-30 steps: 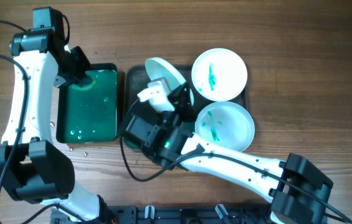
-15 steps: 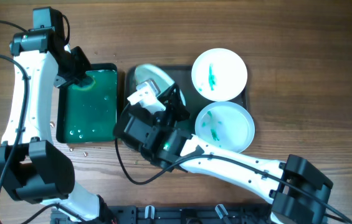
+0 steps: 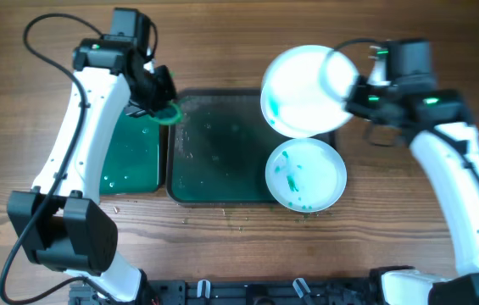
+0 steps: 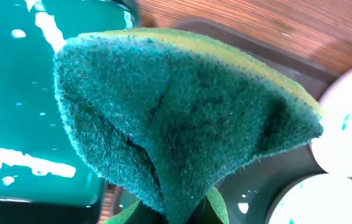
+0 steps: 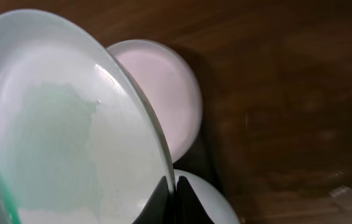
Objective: Clean dirty plates on tray and stack at the side
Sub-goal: 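Lift the scrubbed plate with right gripper and place it right of tray, then grasp the lower-right white plate rim with right gripper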
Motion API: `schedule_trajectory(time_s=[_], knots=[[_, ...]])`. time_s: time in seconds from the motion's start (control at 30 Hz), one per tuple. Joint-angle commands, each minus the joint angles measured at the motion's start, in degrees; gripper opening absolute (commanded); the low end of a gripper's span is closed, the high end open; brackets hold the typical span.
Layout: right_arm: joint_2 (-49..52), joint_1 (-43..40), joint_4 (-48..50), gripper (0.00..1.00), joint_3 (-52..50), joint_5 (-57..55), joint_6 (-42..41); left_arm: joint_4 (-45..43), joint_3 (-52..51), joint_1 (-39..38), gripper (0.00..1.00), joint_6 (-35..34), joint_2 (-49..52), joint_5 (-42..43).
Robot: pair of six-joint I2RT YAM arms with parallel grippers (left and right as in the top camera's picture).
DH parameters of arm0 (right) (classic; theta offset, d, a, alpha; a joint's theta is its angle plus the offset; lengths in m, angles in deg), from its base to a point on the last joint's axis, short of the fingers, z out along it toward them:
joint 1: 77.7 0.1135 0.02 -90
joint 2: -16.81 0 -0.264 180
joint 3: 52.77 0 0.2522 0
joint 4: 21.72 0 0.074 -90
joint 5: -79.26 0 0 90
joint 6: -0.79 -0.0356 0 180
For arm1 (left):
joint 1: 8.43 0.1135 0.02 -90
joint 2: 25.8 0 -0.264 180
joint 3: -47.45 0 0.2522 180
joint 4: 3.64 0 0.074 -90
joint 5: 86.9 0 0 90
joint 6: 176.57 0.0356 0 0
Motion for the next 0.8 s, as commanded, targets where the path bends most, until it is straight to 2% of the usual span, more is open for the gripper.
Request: schedule_trajectory(time_s=[0.0,0.1,0.2,0.43,0.6,0.7,0.77], knots=[[0.2,-11.17,-0.76,0.04,-1.81,2.34,-1.14,-0.9,0.09,-1.88,0.04,-1.01,-0.11,0.66],[0.83,-20.17,1.84,0.04,-7.5,-7.67,-1.77,-1.05,0.09,-2.16,0.04,-1.01,-0.11,0.7],[1.73,-24.59,6.21,0.04,-12.04,-8.2,-0.42,-1.09,0.09,-2.16,0.04,-0.98,-0.11,0.68],[5.27,-25.66,20.76,0.04,-24.74,-8.98,2.21,-1.03,0.09,-2.16,0.04,-0.98,-0.11,0.7],[10.6,-25.66,23.69,0.06,-26.91,-9.01,3.39,-1.03,0.09,-2.16,0.04,-0.98,-0.11,0.72],[10.27,-25.66,19.45,0.34,-25.14,-6.27,4.52,-0.83,0.09,-2.16,0.04,-0.98,-0.11,0.72],[9.38,-25.66,12.59,0.41,-21.62,-2.84,6.08,-0.81,0.09,-2.19,0.04,-0.98,-0.11,0.72]])
